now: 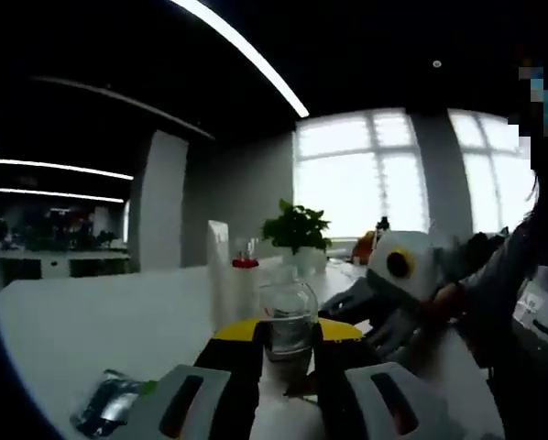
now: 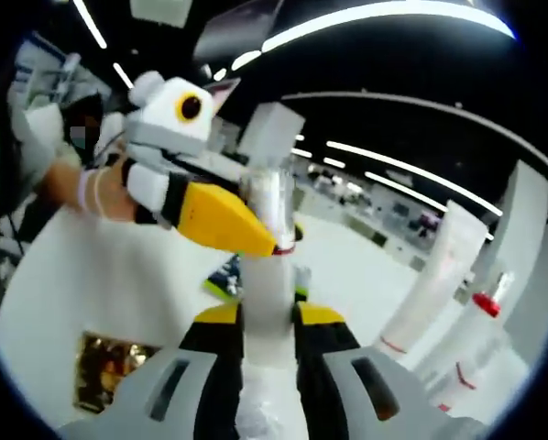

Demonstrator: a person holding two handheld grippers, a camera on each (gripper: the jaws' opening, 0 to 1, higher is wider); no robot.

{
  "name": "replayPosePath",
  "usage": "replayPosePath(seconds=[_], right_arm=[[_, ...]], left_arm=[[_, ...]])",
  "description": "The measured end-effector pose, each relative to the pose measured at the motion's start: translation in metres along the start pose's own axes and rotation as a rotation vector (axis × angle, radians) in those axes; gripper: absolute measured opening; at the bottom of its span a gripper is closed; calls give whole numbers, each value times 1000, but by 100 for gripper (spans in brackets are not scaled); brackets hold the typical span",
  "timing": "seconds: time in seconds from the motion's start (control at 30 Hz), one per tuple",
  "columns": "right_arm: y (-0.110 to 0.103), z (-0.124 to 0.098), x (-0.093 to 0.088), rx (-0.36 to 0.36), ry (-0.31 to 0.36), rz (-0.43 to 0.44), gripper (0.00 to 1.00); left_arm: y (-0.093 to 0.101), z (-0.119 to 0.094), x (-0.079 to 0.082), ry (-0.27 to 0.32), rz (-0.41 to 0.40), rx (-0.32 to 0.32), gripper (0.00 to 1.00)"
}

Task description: Arrange the skincare products in the storage area until every visible bottle or jar stands upright without overlapping.

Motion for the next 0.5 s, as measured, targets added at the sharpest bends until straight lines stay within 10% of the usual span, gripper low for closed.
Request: replayPosePath(seconds=[0.5], right_arm=[[20, -4, -21, -52, -87, 268, 18]], left_arm=[[-5, -2, -5, 71, -3, 5, 27]])
Point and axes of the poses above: the point that each gripper's makers call its tool centre point, and the gripper's own axes: z roughly forward along the fingers, y roughly to its right, x roughly out of its top, the point moved 10 cm from there along -z, roughly backward along the fingers, and after that the axes turned 15 degrees about y, right-handed, at the moved point
